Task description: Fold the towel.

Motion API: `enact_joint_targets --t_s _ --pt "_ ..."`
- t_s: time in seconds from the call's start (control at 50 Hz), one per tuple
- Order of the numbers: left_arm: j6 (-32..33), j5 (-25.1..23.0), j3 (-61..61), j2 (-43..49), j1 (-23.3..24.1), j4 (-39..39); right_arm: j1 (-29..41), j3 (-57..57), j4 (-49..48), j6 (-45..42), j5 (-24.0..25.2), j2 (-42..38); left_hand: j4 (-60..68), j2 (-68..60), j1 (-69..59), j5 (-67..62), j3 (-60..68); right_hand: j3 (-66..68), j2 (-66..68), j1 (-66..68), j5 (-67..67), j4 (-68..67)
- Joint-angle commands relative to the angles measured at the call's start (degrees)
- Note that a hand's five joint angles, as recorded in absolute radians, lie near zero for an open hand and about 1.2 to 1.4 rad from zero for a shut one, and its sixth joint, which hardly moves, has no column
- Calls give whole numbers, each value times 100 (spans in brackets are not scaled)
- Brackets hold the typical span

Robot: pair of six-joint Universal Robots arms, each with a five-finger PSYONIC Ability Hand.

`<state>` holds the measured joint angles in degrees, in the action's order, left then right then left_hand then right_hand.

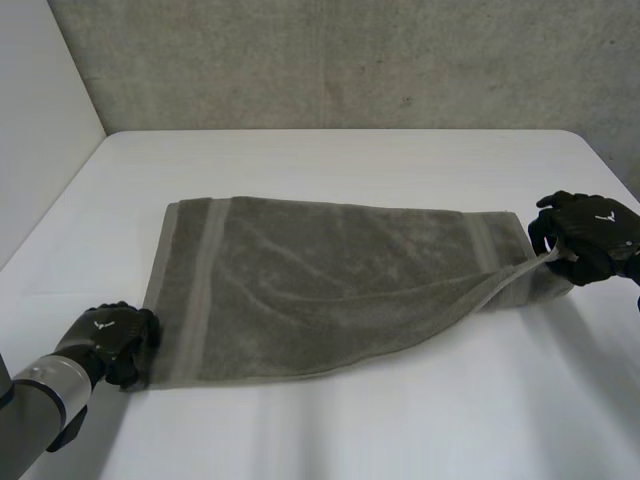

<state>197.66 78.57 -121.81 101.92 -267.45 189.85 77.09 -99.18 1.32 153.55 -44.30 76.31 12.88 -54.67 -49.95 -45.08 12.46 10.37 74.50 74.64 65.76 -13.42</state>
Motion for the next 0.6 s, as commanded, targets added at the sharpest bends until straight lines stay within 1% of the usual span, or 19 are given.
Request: enact_joint_targets --t_s 0.02,0.26,0.3,0.32,0.36,0.38,0.46,0.6 --pt "0 0 -10 -58 26 -9 17 -5 0 -1 0 -2 -288 -1305 -1777 -1265 -246 -37 550 536 424 342" --pt "0 0 -45 -207 18 -18 26 -14 0 -1 0 -2 -288 -1307 -1779 -1267 -246 -37 550 536 424 342" --pt "-9 9 -62 -216 26 -27 17 -23 9 -1 9 -2 -288 -806 -1278 -765 -246 -37 550 536 424 342" --pt "-9 9 -63 -216 26 -27 17 -23 9 -1 9 6 -288 -802 -1274 -762 -246 -37 550 536 424 342" --pt "-9 18 -141 -339 18 -53 17 -23 9 -1 9 6 -288 536 64 576 -246 -37 550 536 424 342" --pt "-9 18 -185 -461 18 -53 8 -23 9 -1 9 6 -288 993 521 1033 -246 -37 550 536 424 342" --pt "-26 18 -291 -742 18 -62 17 -23 9 -1 9 15 -288 1416 944 1457 -246 -37 550 536 424 342" --pt "-79 27 -458 -1305 0 -62 17 -31 9 -1 18 15 -288 1468 996 1509 -246 -37 550 536 424 342"
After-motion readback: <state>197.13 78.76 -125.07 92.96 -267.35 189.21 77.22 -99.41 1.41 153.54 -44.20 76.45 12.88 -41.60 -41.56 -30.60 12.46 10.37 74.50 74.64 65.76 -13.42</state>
